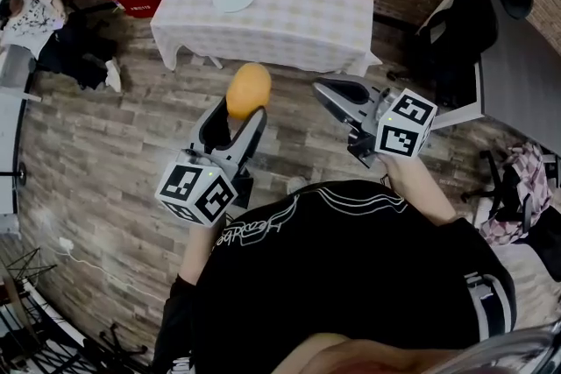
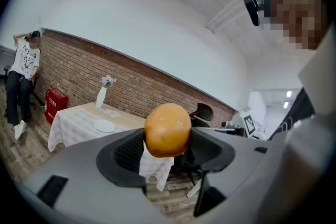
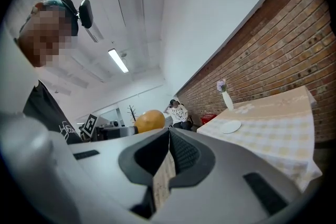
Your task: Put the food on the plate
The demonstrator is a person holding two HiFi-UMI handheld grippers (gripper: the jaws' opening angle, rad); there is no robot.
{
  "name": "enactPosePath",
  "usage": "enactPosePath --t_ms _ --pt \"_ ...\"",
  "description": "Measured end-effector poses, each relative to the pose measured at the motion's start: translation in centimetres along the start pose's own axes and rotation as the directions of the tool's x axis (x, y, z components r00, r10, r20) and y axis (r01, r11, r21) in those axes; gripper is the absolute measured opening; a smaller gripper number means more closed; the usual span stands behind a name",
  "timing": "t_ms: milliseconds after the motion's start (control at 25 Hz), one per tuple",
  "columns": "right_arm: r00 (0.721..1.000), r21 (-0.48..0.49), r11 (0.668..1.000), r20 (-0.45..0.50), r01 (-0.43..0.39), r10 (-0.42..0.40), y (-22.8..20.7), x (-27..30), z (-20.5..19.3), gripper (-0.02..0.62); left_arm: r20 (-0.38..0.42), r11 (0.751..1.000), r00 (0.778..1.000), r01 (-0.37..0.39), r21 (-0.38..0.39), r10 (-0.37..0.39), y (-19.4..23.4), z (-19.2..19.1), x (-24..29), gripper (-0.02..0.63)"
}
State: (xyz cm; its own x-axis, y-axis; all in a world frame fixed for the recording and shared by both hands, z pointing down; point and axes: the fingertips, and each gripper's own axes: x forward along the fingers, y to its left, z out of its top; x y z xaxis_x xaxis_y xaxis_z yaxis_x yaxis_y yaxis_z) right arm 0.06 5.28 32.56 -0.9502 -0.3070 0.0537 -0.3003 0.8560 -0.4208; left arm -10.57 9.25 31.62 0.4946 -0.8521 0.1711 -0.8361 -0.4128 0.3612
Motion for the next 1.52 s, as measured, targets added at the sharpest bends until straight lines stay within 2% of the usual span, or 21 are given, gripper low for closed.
enactPosePath --t_ms 240,640,1320,1520 --pt "1.0 0.007 1.0 0.001 0.017 -0.017 -0.8 2.7 0.2 -0.003 -0.002 1.0 1.0 0.01 0.003 -0.01 3.0 1.2 0.8 0.276" --pt "1.0 0.011 1.0 0.005 0.005 -0.005 -3.0 4.7 1.4 -0.003 0.004 1.0 1.0 0.003 0.003 -0.003 5.2 2.2 2.7 0.276" --pt "1.0 0.035 0.999 -0.018 -0.018 0.019 -18.0 12.8 7.9 -0.003 -0.033 0.999 0.999 -0.04 -0.026 0.039 15.4 7.3 16.7 0.276" --pt "0.999 0.028 0.999 -0.018 -0.036 0.037 -21.0 14.3 9.3 -0.003 -0.032 0.999 0.998 -0.052 -0.007 0.052 17.2 8.7 19.7 0.276"
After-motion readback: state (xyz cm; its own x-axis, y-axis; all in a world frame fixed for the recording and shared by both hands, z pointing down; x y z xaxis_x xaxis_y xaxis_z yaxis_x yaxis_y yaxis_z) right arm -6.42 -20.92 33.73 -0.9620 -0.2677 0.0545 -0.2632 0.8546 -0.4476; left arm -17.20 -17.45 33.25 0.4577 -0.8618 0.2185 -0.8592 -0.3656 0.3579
